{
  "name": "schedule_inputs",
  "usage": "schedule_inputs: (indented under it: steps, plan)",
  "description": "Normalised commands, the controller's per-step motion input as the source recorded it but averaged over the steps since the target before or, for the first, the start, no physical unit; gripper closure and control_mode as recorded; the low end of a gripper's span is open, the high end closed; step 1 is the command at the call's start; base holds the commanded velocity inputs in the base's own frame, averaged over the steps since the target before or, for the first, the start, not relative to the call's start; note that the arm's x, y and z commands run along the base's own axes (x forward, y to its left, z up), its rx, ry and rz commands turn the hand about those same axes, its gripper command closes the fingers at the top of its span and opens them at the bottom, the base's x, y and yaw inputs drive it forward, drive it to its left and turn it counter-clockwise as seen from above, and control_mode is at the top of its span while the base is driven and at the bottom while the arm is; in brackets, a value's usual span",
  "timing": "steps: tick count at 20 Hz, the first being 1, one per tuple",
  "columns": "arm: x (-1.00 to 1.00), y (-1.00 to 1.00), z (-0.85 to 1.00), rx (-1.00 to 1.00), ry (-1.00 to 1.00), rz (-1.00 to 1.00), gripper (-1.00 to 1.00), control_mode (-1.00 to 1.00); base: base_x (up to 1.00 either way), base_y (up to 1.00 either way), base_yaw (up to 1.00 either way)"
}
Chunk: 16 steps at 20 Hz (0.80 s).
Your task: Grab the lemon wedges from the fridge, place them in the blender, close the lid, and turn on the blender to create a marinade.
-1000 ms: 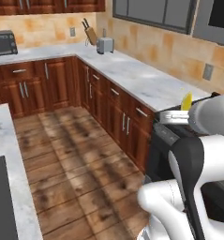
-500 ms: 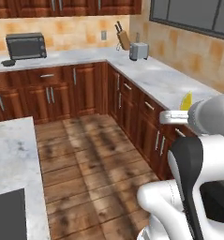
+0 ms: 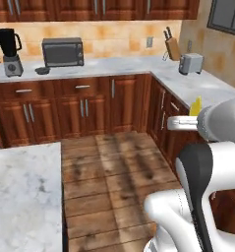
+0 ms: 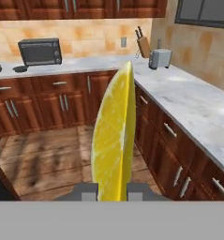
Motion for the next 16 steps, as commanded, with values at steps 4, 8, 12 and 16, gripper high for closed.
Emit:
schedule_inputs:
  steps: [4,8,12,16]
  plan:
    - [0.00,0.00,0.00,0.00,0.00,0.00,1.00,1.00,1.00,-0.01,0.33]
    - [0.00,0.00,0.00,0.00,0.00,0.00,1.00,1.00,1.00,-0.04,0.32]
    - [0.00,0.00,0.00,0.00,0.00,0.00,1.00,1.00,1.00,-0.11,0.32]
    - [0.00,0.00,0.00,0.00,0.00,0.00,1.00,1.00,1.00,-0.20,0.33]
